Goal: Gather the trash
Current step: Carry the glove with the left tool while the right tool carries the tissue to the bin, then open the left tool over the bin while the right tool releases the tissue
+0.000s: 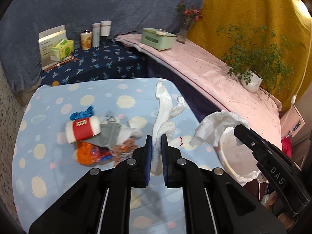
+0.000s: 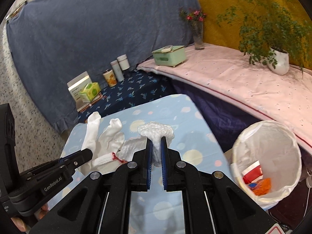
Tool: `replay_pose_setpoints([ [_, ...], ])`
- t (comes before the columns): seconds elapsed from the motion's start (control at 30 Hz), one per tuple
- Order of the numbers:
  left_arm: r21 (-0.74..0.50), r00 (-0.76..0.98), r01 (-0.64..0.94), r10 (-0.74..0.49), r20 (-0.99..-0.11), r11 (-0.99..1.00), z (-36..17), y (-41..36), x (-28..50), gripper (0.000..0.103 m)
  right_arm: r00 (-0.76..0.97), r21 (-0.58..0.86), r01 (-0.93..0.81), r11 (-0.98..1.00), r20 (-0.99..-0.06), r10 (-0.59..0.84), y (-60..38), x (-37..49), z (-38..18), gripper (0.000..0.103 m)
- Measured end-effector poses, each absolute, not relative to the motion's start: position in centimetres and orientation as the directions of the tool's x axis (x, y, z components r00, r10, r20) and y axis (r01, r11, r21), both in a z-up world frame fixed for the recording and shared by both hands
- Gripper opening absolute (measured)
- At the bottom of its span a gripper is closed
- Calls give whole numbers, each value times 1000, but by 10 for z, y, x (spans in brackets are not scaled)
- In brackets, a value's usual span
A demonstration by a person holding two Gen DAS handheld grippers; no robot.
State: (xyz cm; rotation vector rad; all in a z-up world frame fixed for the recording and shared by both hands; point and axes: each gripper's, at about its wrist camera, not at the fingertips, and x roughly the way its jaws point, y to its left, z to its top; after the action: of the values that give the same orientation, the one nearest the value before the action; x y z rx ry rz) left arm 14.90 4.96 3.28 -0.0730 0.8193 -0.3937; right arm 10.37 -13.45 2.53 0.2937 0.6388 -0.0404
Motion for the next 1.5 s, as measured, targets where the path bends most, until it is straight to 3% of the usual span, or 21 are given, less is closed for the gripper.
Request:
replay_pose_setpoints([
  [0.63,-194,491,573,-524,-696,796,45,-118,119,9,811,269,343,900,-568,-139,-270,50,32,8],
  [1.27,-191,397,655,-548,-736,731,23,-202,114,12,761,291,473,832,-611,-219,-346,30,1,10],
  [1.33,-196,405,644,-547,-733,740,23,-202,116,22,757,288,481,828,-613,-226,-348,31,0,14],
  [1.4,-193,432,623,-539,-723,758,23,-200,118,55,754,284,490,824,-612,-237,-348,30,-1,18],
  [1.47,-187,450,611,-532,-717,769,24,-199,120,56,753,283,499,819,-609,-248,-349,30,-1,30],
  [1.5,-190,446,610,-531,-721,769,23,-198,121,56,754,284,500,818,-607,-250,-349,30,-1,31],
])
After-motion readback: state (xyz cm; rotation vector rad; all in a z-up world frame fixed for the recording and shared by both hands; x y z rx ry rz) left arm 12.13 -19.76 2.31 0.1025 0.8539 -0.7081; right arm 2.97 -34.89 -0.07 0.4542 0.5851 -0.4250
